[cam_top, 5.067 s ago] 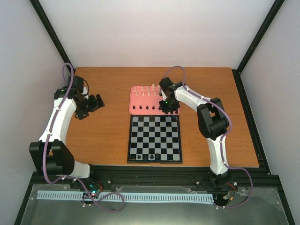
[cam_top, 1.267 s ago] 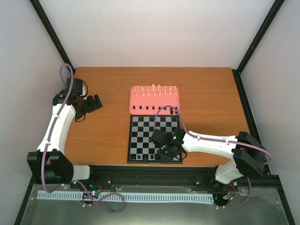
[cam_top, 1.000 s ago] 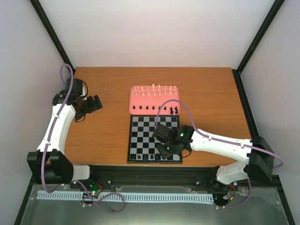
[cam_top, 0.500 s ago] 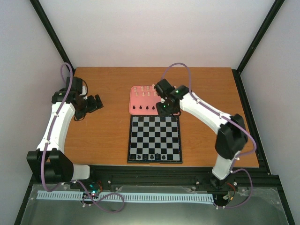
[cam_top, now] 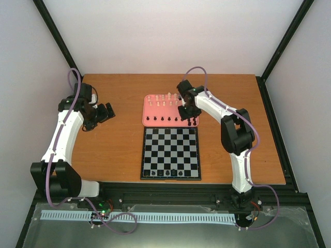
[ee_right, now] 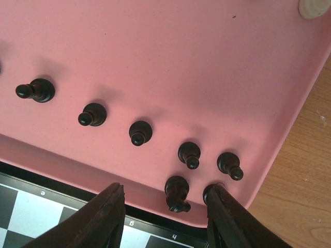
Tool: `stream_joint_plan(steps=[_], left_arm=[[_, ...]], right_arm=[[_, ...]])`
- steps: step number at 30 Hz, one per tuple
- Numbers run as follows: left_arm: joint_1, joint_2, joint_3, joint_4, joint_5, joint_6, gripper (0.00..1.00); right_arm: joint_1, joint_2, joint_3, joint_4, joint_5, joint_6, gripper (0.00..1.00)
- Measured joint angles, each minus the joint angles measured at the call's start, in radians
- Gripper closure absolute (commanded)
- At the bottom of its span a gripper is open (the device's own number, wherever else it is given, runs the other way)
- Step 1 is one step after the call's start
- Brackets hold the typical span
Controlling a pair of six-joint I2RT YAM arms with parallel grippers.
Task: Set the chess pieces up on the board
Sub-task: Pick up the chess piece from the storage box.
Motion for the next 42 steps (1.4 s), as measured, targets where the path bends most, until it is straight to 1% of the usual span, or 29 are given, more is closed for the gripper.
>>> stream_joint_plan(steps=[5, 13, 24, 27, 30, 33, 35, 37, 39, 42], left_arm=[[0.0, 0.024, 0.008, -0.013, -0.008, -0.003, 0.0], [-0.001, 0.057, 0.027, -0.026, -0.017, -0.004, 0.0], [-0.004, 0.071, 0.042, -0.027, -0.023, -0.004, 0.0], [-0.005, 0.071, 0.042, -0.027, -0.023, -0.004, 0.0], [-0.005, 0.071, 0.042, -0.027, -0.024, -0.003, 0.0], [-0.005, 0.072, 0.042, -0.027, -0.024, -0.003, 0.0], [-0.005, 0.075, 0.042, -0.027, -0.025, -0.003, 0.0], [-0.005, 0.077, 0.042, -0.027, -0.026, -0.003, 0.0], [-0.005, 0.078, 0.042, -0.027, -0.026, -0.002, 0.0], [-0.005, 0.079, 0.042, -0.027, -0.026, 0.0, 0.0]], right_arm=[[-0.009, 0.003, -0.011, 0.014, -0.012, -0.025, 0.57], [-0.01, 0.003, -0.083, 0.03, -0.026, -0.031, 0.57], [-0.012, 0.033, -0.086, 0.048, -0.026, -0.034, 0.6], [-0.013, 0.035, -0.09, 0.049, -0.026, -0.034, 0.64], [-0.013, 0.035, -0.09, 0.051, -0.026, -0.032, 0.71], [-0.013, 0.035, -0.09, 0.053, -0.026, -0.029, 0.76], [-0.013, 0.036, -0.09, 0.053, -0.024, -0.026, 0.81], [-0.013, 0.039, -0.09, 0.052, -0.02, -0.022, 0.89], [-0.013, 0.042, -0.09, 0.052, -0.014, -0.021, 0.95], [-0.013, 0.043, -0.09, 0.056, -0.009, -0.018, 0.97]])
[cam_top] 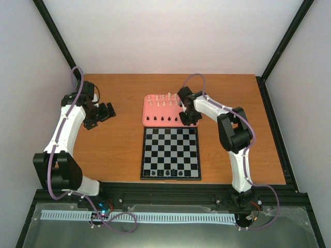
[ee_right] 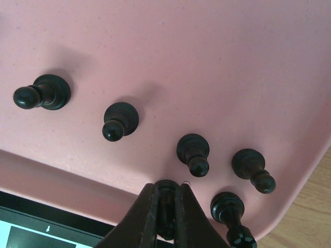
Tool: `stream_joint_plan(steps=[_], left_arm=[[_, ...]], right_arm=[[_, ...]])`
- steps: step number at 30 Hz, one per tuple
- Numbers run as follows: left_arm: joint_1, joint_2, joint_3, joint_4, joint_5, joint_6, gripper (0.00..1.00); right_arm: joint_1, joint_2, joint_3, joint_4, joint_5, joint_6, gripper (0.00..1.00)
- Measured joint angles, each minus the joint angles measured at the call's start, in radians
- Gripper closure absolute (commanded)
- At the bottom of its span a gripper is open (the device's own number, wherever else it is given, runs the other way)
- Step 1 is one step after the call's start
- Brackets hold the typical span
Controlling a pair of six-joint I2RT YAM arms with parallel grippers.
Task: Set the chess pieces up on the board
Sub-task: Pick up the chess piece from the storage box, then place the chess piece on the chessboard.
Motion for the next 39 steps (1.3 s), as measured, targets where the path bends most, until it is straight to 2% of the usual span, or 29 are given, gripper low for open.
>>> stream_joint_plan(steps=[9, 15, 22, 28, 33, 39], left_arm=[[0.0, 0.007, 0.0, 0.0, 0.002, 0.01, 0.0], [0.0, 0.008, 0.003, 0.0, 0.012, 0.018, 0.0], [-0.001, 0.008, 0.003, 0.0, 0.027, 0.024, 0.0], [-0.013, 0.0, -0.002, 0.002, 0.031, 0.024, 0.0], [-0.026, -0.005, -0.016, 0.004, 0.032, 0.024, 0.0], [-0.039, -0.005, -0.017, 0.005, 0.035, 0.024, 0.0]], right_arm=[[0.005, -0.031, -0.003, -0.005, -0.017, 0.0, 0.97], [0.06, -0.222, -0.051, -0.035, -0.013, 0.02, 0.97], [0.235, -0.525, -0.354, -0.062, -0.03, 0.124, 0.97], [0.407, -0.699, -0.601, -0.112, -0.061, 0.261, 0.97], [0.49, -0.783, -0.711, -0.104, -0.087, 0.359, 0.97], [0.531, -0.774, -0.773, -0.045, -0.107, 0.428, 0.97]])
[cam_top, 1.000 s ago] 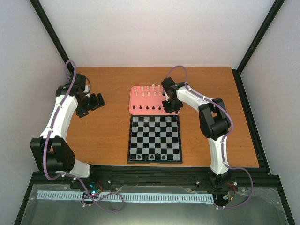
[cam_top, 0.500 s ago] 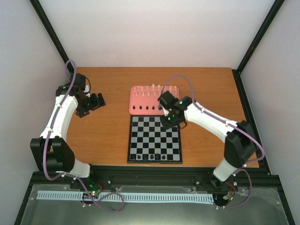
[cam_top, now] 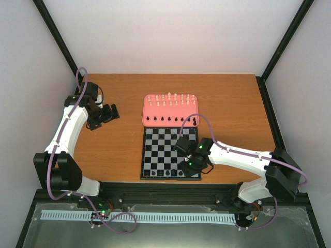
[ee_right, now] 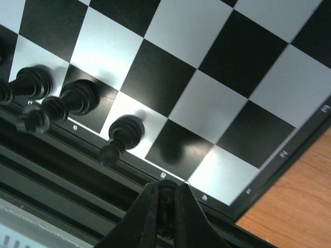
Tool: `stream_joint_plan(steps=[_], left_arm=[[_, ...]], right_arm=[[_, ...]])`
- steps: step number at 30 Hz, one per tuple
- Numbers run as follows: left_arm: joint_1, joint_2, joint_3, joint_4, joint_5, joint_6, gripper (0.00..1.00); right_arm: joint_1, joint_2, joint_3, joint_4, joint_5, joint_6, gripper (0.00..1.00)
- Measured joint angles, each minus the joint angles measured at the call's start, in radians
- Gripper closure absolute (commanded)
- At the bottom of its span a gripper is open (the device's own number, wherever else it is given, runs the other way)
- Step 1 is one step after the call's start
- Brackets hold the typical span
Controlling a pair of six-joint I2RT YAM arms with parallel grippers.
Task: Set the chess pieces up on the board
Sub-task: Place the chess piece on the chessboard.
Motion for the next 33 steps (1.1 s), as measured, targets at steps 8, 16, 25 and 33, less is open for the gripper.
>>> stream_joint_plan(steps=[8, 16, 25, 33], left_arm=[[-0.007, 0.0, 0.0, 0.0, 0.0, 0.0, 0.0], [-0.008, 0.0, 0.0, 0.0, 0.0, 0.001, 0.0], [-0.011, 0.0, 0.0, 0.002, 0.0, 0.001, 0.0], [-0.011, 0.001, 0.0, 0.002, 0.0, 0.001, 0.0]], right_arm=[[0.011, 0.064, -0.017, 0.075, 0.005, 0.042, 0.97], [0.011, 0.095, -0.017, 0.094, 0.03, 0.057, 0.95], [0.011, 0.113, -0.011, 0.094, 0.037, 0.06, 0.79], [0.011, 0.132, -0.009, 0.083, 0.051, 0.055, 0.62]])
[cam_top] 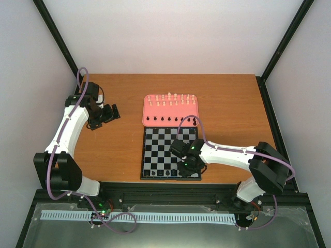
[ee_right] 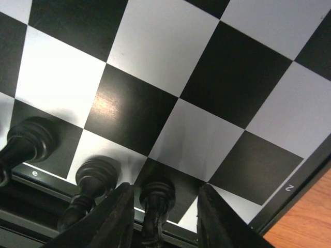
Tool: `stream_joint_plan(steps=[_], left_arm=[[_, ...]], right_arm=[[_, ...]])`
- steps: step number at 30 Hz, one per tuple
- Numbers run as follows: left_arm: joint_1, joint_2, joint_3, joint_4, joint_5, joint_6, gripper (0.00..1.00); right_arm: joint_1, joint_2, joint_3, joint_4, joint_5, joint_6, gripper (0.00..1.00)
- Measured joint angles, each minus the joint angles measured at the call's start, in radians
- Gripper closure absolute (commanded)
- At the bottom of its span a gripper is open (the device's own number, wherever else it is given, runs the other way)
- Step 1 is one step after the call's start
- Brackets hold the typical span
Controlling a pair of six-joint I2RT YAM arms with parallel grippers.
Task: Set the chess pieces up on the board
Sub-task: Place the chess piece on the chessboard, then pick up the chess piece from the storage box.
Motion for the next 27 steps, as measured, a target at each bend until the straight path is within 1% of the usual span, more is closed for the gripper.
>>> stream_joint_plan(steps=[6, 10, 12, 16, 17, 18, 22, 27], left_arm=[[0.0, 0.003, 0.0, 0.0, 0.0, 0.0, 0.0], [0.0, 0.013, 0.001, 0.0, 0.0, 0.0, 0.0], [0.0, 0.021, 0.004, 0.0, 0.0, 0.0, 0.0], [0.0, 0.029, 0.013, -0.001, 0.0, 0.0, 0.0], [0.0, 0.03, 0.016, -0.001, 0.0, 0.0, 0.0], [0.0, 0.03, 0.02, -0.001, 0.0, 0.0, 0.0], [0.0, 0.031, 0.027, -0.002, 0.0, 0.0, 0.0], [0.0, 0.031, 0.035, -0.004, -0.005, 0.0, 0.0]], right_arm=[[0.0, -0.014, 0.048, -0.056, 0.047, 0.0, 0.54], [-0.011, -0.034, 0.143, -0.108, 0.095, -0.013, 0.52], [-0.04, -0.045, 0.196, -0.117, 0.115, -0.023, 0.52], [-0.196, -0.031, 0.261, -0.113, 0.125, -0.08, 0.52], [-0.241, -0.014, 0.278, -0.11, 0.13, -0.096, 0.54], [-0.295, 0.017, 0.306, -0.106, 0.136, -0.118, 0.56], [-0.437, 0.179, 0.422, -0.057, 0.146, -0.195, 0.58], [-0.529, 0.343, 0.521, -0.002, 0.138, -0.278, 0.61]])
